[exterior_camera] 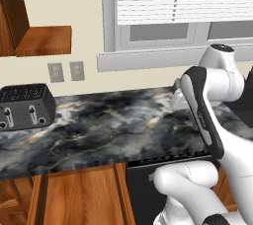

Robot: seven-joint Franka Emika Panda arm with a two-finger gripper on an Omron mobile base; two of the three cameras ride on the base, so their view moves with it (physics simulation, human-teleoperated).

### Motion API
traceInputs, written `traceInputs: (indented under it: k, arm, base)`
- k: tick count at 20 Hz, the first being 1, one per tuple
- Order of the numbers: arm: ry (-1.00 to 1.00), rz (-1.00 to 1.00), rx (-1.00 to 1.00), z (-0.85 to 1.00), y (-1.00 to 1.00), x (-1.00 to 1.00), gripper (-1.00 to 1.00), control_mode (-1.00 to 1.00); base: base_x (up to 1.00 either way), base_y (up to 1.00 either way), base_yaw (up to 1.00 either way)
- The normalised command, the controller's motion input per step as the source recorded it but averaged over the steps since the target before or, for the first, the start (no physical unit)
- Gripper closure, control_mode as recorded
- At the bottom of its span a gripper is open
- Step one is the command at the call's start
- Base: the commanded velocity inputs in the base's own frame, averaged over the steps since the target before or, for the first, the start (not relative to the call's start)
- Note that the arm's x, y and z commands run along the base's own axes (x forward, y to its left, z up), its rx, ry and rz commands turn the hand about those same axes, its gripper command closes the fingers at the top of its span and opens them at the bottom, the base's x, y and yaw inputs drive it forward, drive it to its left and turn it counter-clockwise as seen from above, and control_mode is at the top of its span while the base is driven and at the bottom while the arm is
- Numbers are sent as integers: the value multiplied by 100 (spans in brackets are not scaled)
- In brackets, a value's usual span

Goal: Take the tongs from the drawer on the left and place them on the dining counter next to the tray containing the hot dog.

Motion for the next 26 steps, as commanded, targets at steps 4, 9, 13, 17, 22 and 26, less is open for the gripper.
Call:
traceInputs:
  k: [4,9,13,17,22,26]
  arm:
    - [-9,-9,0,0,0,12,100,-100]
    - [-24,-3,-10,0,-2,15,100,-100]
    - [-28,0,-9,4,-9,4,100,-100]
    - [-16,0,-3,27,-12,0,100,-100]
    - [-8,0,0,43,-1,0,100,-100]
    - [0,0,0,26,0,0,100,-100]
  base:
    - [0,0,0]
    - [0,0,0]
    - [0,0,0]
    - [0,0,0]
    - [0,0,0]
    - [0,0,0]
